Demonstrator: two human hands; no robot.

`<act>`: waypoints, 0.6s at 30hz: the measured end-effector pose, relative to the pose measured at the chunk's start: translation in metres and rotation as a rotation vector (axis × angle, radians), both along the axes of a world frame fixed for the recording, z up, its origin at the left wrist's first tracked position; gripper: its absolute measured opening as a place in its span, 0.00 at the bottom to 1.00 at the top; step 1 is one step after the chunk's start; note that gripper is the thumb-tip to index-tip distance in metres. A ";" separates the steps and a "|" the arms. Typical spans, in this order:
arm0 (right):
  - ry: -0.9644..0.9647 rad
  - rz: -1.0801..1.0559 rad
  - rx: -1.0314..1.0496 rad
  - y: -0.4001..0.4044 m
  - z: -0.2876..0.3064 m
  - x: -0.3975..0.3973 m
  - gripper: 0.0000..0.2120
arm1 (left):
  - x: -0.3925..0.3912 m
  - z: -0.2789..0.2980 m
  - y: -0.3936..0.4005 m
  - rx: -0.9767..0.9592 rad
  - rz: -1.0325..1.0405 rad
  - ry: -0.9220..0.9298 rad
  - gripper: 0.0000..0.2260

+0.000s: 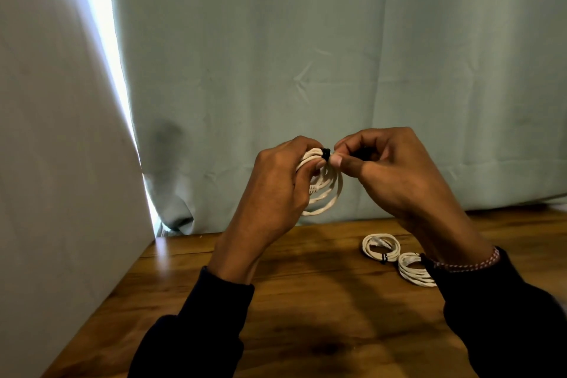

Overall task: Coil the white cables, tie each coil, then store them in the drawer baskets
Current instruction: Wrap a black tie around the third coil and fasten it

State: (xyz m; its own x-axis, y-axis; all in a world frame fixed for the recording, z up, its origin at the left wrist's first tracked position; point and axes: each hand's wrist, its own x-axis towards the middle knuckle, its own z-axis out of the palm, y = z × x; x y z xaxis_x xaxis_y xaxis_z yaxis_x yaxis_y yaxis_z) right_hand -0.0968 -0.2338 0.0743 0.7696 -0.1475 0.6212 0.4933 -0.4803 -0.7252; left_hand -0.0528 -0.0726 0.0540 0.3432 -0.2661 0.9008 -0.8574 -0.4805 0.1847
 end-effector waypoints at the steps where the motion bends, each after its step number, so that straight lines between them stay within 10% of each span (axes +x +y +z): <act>1: 0.004 0.021 0.015 0.000 0.000 0.000 0.02 | 0.000 0.001 0.001 0.002 0.000 0.003 0.06; 18: -0.072 -0.031 -0.094 -0.004 0.001 0.003 0.03 | 0.002 0.000 0.005 -0.056 -0.080 0.101 0.06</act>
